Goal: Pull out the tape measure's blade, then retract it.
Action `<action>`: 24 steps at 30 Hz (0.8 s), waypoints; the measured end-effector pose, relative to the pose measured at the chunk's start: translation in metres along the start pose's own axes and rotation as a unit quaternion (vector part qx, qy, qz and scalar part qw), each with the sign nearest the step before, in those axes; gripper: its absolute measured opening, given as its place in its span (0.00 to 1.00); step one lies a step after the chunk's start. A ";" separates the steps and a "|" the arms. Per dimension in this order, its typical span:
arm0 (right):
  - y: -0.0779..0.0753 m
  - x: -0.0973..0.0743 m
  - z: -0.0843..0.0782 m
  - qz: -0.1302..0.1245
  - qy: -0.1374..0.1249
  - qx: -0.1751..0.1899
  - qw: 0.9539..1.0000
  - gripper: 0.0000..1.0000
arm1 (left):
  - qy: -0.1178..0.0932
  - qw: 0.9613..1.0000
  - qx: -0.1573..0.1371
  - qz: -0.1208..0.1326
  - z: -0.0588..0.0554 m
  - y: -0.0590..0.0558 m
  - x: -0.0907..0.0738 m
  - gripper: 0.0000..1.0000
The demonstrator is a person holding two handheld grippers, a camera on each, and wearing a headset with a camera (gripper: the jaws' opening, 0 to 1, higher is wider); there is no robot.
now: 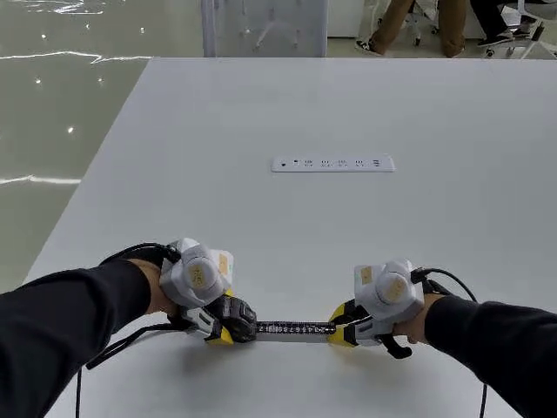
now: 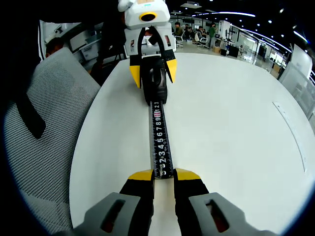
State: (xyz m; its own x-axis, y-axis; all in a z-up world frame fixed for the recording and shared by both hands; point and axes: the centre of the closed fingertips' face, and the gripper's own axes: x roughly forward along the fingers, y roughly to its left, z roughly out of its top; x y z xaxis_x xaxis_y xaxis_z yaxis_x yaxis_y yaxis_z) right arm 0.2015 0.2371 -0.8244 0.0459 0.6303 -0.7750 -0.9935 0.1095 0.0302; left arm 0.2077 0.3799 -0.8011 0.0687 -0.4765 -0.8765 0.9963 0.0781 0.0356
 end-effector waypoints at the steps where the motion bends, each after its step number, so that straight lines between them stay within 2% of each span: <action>1: 0.000 -0.002 -0.002 -0.001 0.000 0.001 1.000 0.11 | 0.000 1.000 0.000 0.000 0.000 0.000 0.000 0.35; 13: -0.006 -0.020 -0.023 -0.006 0.012 0.015 1.000 0.11 | 0.002 1.000 0.000 0.001 0.000 0.000 0.001 0.35; 24: -0.009 -0.030 -0.036 -0.010 0.020 0.016 1.000 0.11 | 0.002 1.000 0.000 0.002 -0.001 0.000 0.001 0.35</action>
State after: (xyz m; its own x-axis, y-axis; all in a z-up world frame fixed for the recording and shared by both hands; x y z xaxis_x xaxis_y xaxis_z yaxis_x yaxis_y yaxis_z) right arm 0.2051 0.1899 -0.8243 0.0617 0.5965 -0.8002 -0.9886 0.1466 0.0330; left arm 0.2080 0.3801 -0.8023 0.0732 -0.4726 -0.8783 0.9960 0.0807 0.0396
